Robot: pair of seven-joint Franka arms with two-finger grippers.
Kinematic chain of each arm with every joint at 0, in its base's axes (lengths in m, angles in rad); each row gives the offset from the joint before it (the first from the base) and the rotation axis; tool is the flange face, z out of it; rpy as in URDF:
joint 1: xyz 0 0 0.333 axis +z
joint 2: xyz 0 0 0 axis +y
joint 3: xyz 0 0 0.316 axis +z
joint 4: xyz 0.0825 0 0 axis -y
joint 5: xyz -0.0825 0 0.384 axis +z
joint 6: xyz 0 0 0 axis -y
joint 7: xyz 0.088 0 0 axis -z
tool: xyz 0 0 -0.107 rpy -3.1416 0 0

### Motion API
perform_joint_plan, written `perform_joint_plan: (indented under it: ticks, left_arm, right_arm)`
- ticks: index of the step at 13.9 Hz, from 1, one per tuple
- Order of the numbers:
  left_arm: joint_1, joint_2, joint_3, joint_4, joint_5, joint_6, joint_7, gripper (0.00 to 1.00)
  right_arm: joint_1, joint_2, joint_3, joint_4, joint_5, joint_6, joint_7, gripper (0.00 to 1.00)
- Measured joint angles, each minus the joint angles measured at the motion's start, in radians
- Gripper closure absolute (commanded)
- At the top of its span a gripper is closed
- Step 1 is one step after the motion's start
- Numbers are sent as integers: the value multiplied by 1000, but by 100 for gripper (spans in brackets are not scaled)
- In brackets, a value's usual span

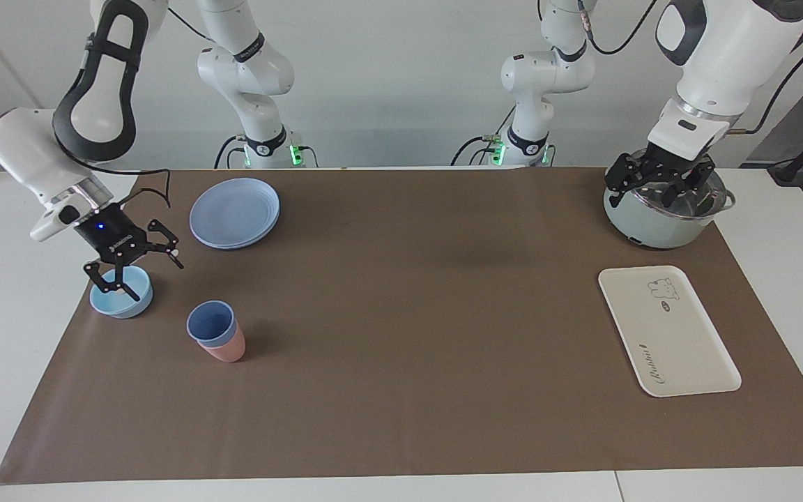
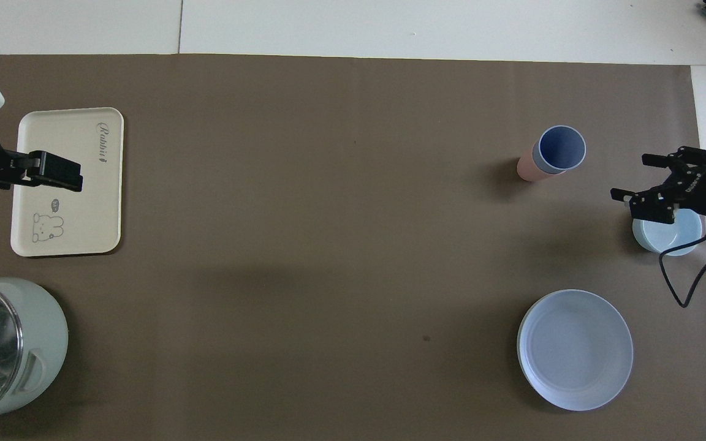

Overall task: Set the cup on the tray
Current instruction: 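Move the right gripper toward the blue cup nested in the pink cup, then close the right gripper on the rim of the blue cup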

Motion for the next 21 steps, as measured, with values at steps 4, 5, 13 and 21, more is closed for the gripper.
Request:
perform_joint_plan:
  ticks: [4,5,13,21]
  left_arm:
    - [0,0,0,0,0,0,0,0]
    - [0,0,0,0,0,0,0,0]
    - [0,0,0,0,0,0,0,0]
    - [0,0,0,0,0,0,0,0]
  right_arm:
    - [-14,81,0,0,185,2,-211,0]
    - [-16,98,0,0,208,2,-239,0]
    - [-18,263,4,6,559,-52,-564,0]
    - [29,279,17,34,654,-56,-604,0]
